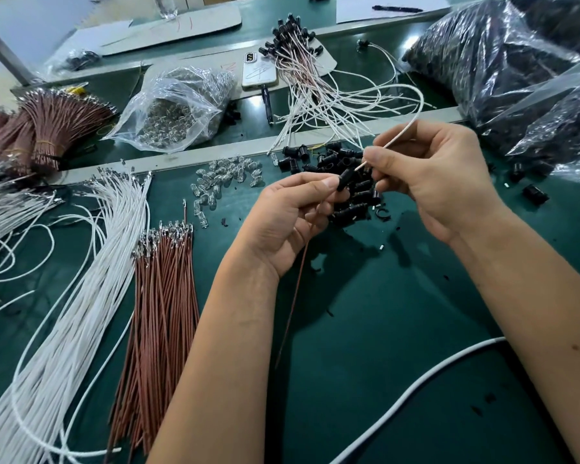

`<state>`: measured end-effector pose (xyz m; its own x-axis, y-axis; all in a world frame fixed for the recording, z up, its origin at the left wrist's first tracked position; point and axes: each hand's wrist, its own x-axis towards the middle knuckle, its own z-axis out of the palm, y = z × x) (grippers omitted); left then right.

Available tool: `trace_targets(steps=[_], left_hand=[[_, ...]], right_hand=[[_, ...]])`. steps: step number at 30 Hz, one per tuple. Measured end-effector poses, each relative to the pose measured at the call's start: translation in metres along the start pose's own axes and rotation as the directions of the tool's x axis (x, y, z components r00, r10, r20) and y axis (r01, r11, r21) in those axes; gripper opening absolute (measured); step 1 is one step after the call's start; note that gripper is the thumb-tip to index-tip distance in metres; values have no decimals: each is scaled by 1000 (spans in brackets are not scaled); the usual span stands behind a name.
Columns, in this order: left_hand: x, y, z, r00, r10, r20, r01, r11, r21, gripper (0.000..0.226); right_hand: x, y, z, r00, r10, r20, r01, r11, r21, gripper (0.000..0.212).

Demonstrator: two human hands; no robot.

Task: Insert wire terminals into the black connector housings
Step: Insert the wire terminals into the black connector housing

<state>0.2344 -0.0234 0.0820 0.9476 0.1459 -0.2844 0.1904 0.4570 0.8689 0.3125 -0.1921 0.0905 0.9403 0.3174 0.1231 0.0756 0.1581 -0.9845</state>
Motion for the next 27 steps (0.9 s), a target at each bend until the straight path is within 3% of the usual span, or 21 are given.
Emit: trace_targets(steps=[3,9,15,22,27], left_hand=[[0,1,-3,1000,-16,3,17,1000,-23,10],[0,1,0,1000,21,-10,-21,998,51,14],[-2,-2,2,994,96,51,-104,977,186,31],[-3,-4,4,990,61,127,-83,981,178,12],[-2,-6,7,987,142,77,-156,960,232,17]], right_hand=[[2,-3,-3,998,8,-60,-5,998,61,12],[1,-2,-1,997,66,33,-71,981,179,18],[-3,3,7,997,40,68,-50,989,138,21],[-3,4,9,1000,-9,23,7,998,70,12],[-4,6,12,997,-81,-6,81,997,15,14]])
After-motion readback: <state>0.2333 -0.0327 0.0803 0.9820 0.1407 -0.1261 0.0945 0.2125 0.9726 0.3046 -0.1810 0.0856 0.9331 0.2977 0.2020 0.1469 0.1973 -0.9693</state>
